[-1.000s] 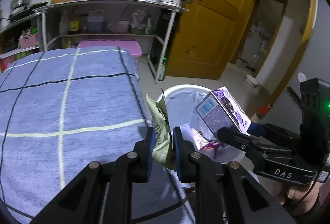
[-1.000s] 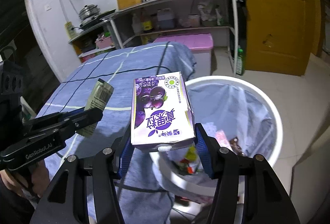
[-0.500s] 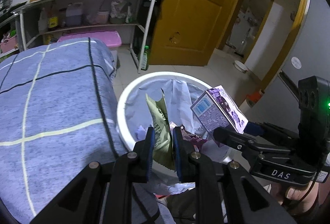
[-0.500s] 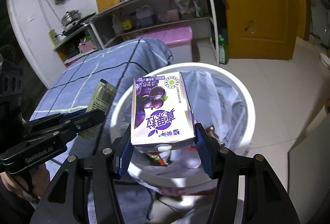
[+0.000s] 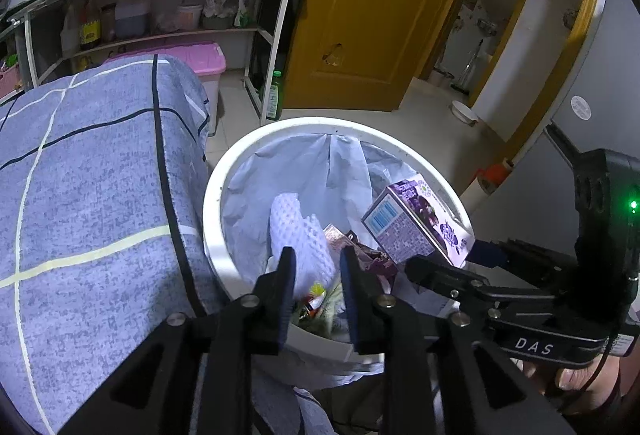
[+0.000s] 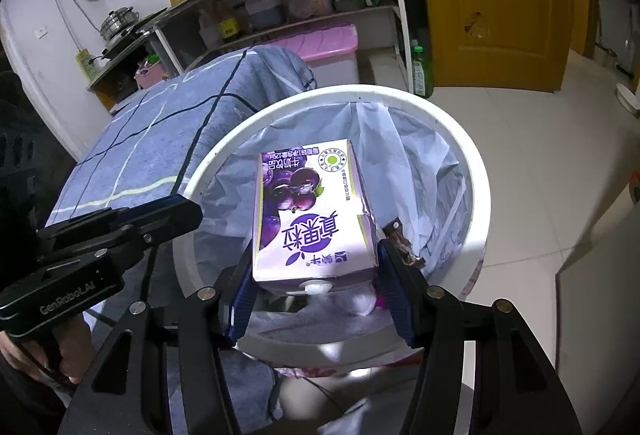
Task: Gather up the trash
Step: 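Carry the carton and strip wrapper over the bin and open both grippers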
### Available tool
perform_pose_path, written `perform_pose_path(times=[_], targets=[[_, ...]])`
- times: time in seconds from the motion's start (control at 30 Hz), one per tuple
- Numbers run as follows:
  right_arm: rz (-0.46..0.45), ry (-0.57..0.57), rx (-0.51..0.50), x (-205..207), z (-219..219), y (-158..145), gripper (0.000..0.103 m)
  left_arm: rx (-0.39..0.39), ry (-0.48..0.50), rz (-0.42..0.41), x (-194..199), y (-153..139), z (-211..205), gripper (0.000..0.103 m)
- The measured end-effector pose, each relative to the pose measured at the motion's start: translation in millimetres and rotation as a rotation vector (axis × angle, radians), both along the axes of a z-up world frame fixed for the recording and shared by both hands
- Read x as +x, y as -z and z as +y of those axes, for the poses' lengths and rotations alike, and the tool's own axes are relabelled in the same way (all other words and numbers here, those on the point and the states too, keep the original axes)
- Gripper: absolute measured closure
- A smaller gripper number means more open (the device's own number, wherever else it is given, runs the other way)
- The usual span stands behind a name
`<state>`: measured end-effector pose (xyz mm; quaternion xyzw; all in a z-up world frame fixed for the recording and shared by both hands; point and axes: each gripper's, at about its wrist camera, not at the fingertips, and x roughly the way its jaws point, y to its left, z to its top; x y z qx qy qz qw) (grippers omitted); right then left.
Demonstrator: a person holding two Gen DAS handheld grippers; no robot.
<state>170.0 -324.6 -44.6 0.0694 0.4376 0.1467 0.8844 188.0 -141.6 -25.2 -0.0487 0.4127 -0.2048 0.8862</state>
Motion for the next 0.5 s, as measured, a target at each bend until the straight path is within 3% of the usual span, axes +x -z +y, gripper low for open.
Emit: perform_pose_path(times=[0.5], targets=[[-0.021, -0.005, 0.003, -8.9, 3.0, -4.5, 0.041, -0.010, -0.018, -0.017, -13.7, -8.2, 10.9, 0.077]])
